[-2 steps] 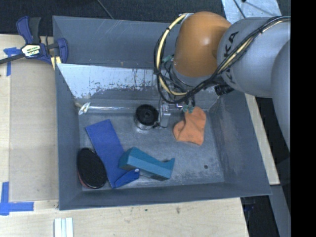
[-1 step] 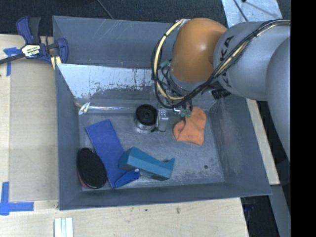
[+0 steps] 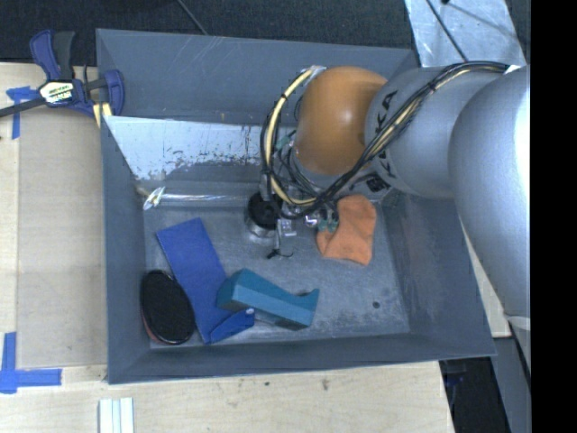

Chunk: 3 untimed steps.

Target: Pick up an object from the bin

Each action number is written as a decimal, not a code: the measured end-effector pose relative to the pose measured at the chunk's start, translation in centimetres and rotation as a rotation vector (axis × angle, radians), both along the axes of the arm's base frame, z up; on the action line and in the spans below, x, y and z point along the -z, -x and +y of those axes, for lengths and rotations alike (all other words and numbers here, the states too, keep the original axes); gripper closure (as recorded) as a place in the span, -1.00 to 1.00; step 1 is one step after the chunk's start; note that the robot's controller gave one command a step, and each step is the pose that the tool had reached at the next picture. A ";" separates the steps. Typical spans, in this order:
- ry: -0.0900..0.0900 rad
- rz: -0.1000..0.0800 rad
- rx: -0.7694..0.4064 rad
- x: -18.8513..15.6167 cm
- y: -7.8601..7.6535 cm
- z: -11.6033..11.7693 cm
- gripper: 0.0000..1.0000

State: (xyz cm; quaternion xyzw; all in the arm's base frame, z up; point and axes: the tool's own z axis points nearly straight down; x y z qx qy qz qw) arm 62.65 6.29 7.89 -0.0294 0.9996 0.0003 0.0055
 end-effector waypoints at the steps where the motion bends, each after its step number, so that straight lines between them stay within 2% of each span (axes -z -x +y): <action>1: -0.005 -0.005 0.060 0.9 -0.5 0.0 1.00; 2: -0.005 -0.007 0.086 0.2 -0.6 -0.2 1.00; 3: 0.000 0.004 0.061 -2.8 -0.7 -0.1 1.00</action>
Offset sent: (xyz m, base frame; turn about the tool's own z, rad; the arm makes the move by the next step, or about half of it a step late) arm 0.0000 0.0000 0.0000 0.0000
